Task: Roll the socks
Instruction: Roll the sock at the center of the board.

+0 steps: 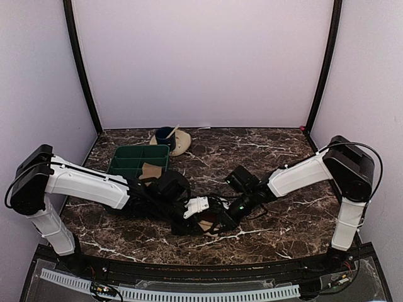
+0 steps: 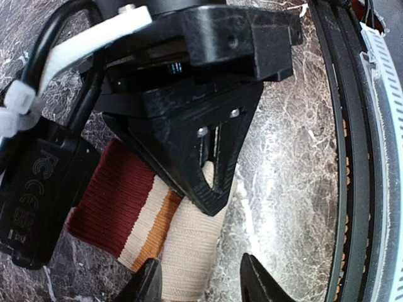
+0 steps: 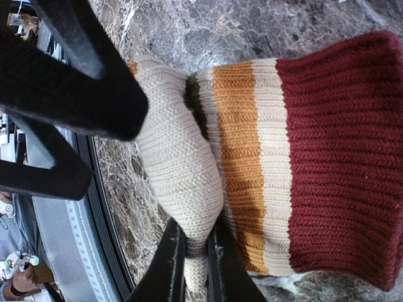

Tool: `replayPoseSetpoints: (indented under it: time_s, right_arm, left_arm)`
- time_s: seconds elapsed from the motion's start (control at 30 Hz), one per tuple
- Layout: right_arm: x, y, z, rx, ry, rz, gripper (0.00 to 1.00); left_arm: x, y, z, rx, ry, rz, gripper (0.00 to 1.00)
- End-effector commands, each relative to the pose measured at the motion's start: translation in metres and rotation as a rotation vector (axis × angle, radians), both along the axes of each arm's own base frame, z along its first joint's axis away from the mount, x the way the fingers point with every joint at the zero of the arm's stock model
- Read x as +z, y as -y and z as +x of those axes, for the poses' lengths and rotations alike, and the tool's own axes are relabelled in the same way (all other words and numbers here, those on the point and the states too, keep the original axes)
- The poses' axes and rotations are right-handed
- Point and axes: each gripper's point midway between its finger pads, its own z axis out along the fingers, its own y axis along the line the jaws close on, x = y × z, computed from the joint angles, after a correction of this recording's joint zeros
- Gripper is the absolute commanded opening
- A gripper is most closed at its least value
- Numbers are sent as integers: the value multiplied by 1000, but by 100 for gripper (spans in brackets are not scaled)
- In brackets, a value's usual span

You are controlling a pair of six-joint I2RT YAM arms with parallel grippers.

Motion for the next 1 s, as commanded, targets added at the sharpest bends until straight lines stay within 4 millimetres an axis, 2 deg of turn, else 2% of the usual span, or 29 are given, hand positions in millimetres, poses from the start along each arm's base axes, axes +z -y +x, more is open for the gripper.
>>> replayPoseSetpoints:
  time_s: [0.0,0.4,0.97]
  right_arm:
    - [-37,32,-17,-7,-87,-181,1]
    - [-37,34,-18,3,-101,-185,1]
    - [-39,35,-17,15,-118,-193,0]
  left_arm:
    - [-12,-4,5,-16,82,45,44]
    - [-23,1,-1,-62,100,76,41]
    - [-37,-1,-13,-106,75,112,20]
